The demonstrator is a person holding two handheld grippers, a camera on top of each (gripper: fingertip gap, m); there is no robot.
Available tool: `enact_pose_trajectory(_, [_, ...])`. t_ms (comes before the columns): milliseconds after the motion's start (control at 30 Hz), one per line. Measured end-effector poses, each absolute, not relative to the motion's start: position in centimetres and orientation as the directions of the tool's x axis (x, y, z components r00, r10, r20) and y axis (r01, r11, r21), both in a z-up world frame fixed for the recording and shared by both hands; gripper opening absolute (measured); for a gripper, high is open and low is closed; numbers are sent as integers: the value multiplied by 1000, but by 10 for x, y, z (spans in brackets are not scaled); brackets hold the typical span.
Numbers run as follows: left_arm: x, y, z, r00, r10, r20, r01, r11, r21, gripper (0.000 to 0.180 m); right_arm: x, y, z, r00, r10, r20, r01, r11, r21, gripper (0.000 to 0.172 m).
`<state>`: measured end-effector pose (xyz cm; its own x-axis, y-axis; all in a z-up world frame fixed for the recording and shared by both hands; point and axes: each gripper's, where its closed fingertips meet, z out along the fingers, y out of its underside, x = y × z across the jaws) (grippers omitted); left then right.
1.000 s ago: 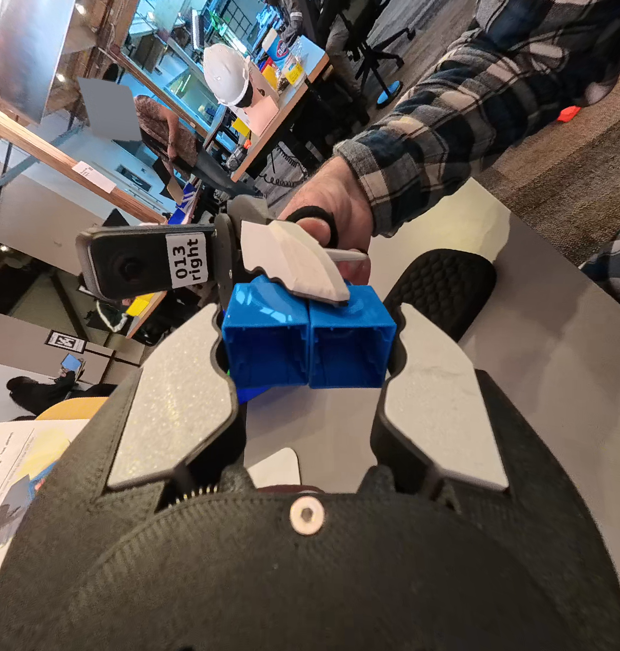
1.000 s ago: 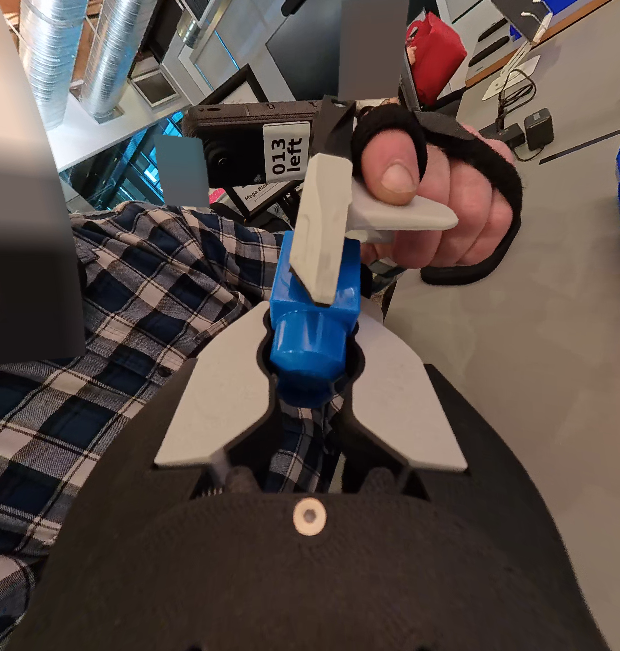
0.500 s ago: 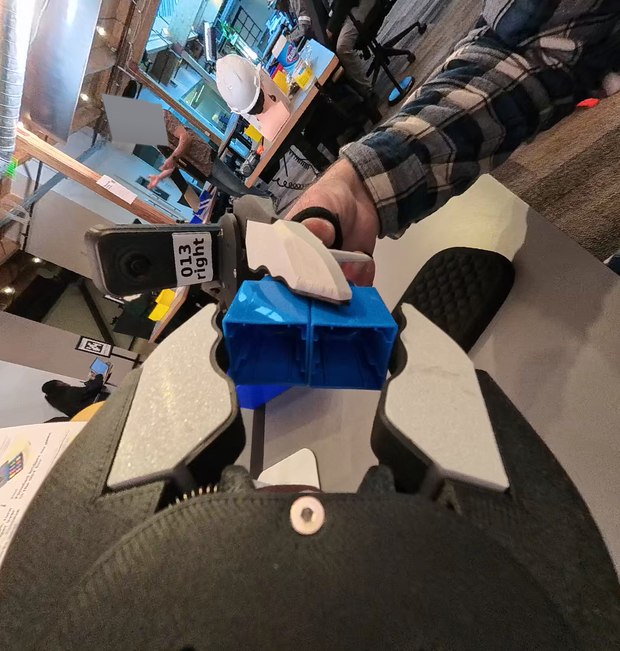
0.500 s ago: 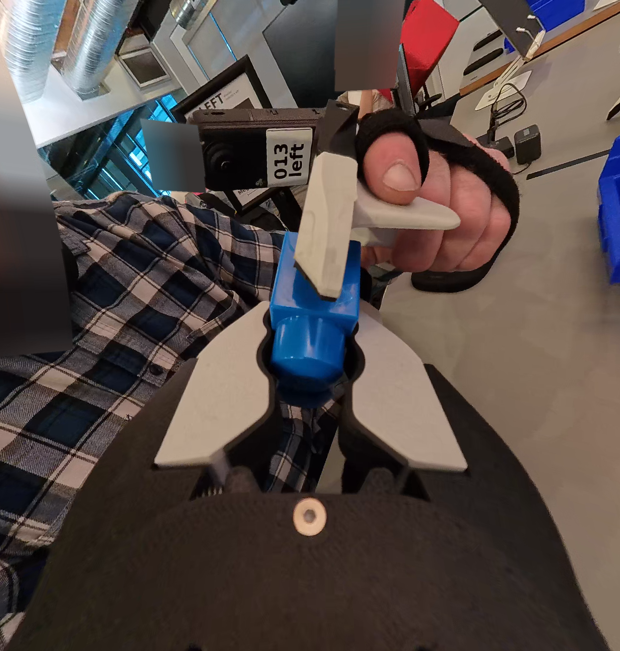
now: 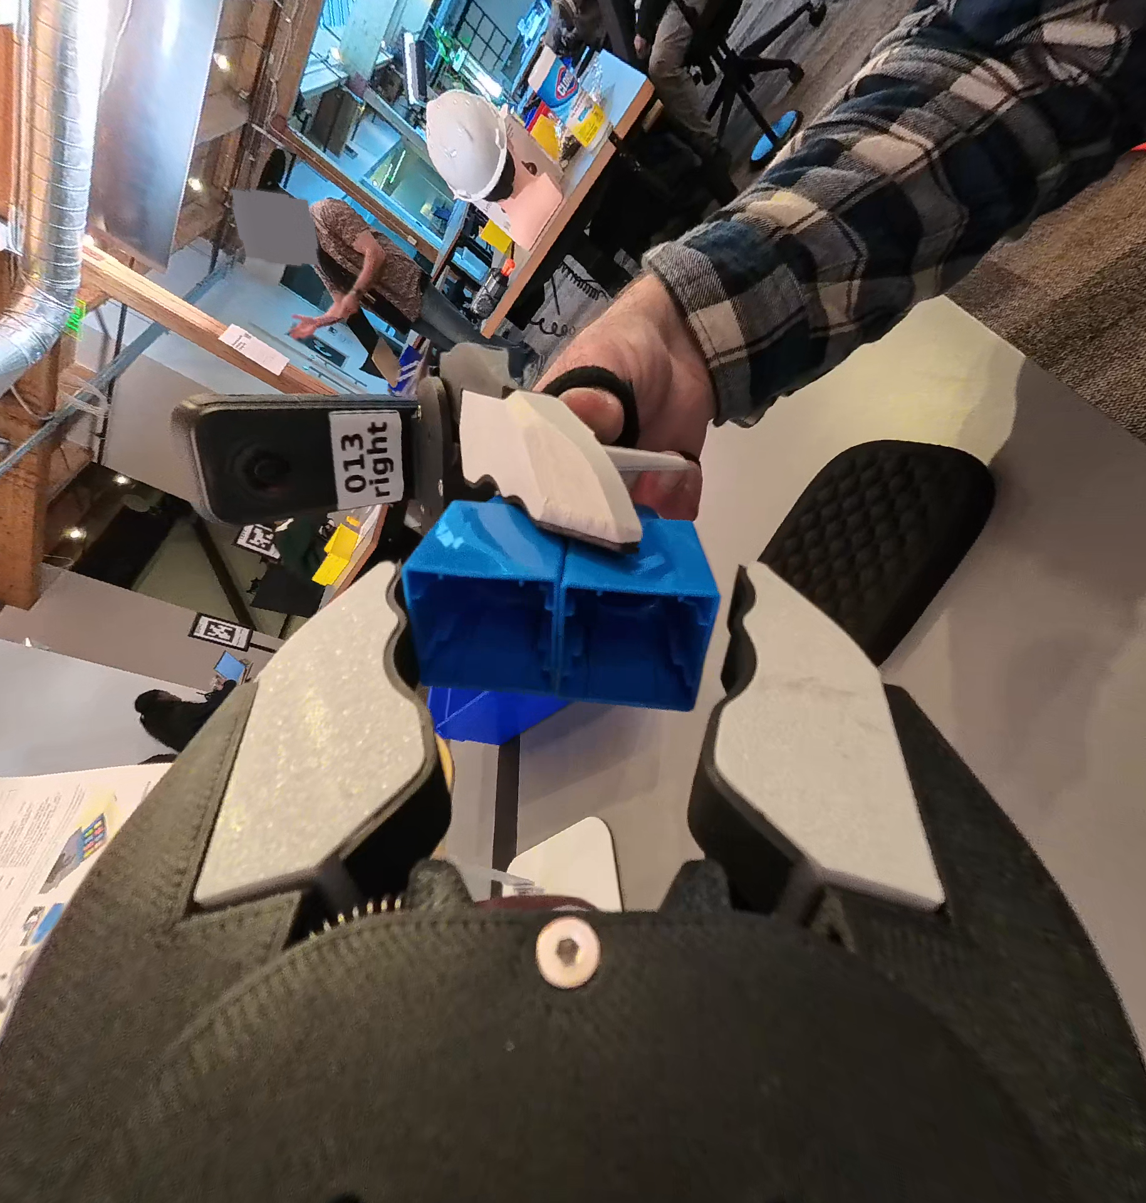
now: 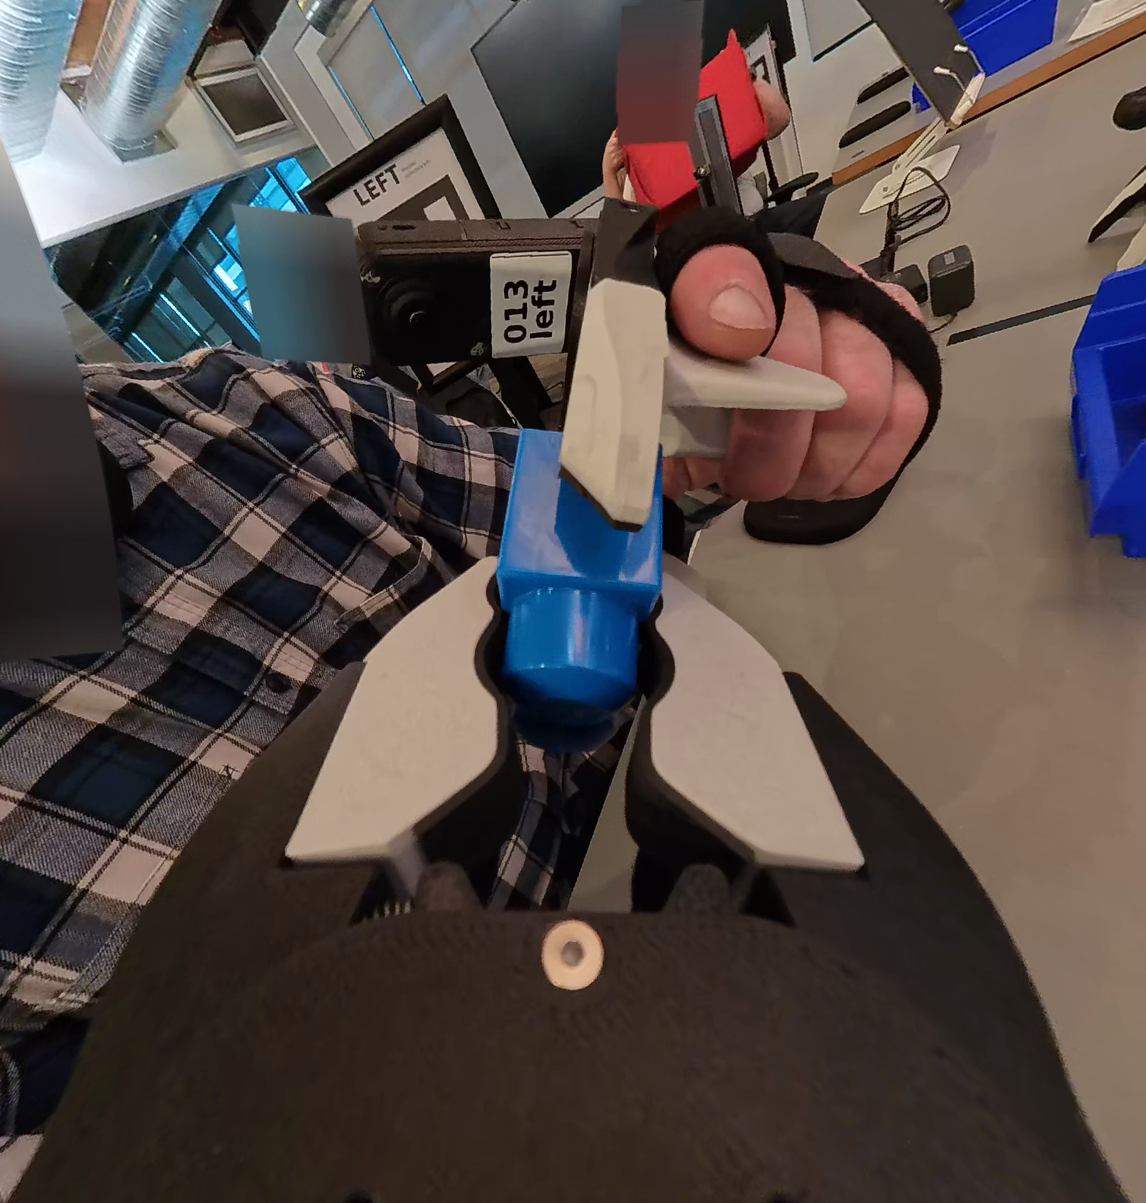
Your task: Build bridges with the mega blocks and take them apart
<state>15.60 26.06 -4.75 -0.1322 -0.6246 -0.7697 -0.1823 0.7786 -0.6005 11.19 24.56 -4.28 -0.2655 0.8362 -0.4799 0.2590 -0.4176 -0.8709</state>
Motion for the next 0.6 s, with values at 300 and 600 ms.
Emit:
enact_pose_trajectory(300, [145, 274, -31, -51, -633, -772, -190, 765, -615, 102, 121, 255, -39, -230, 858, -460, 242, -407, -881, 37])
enact_pose_trajectory(600, [76, 319, -15, 136, -638, -758, -316, 698, -643, 99, 242, 374, -72, 237, 882, -407, 170, -450, -877, 37])
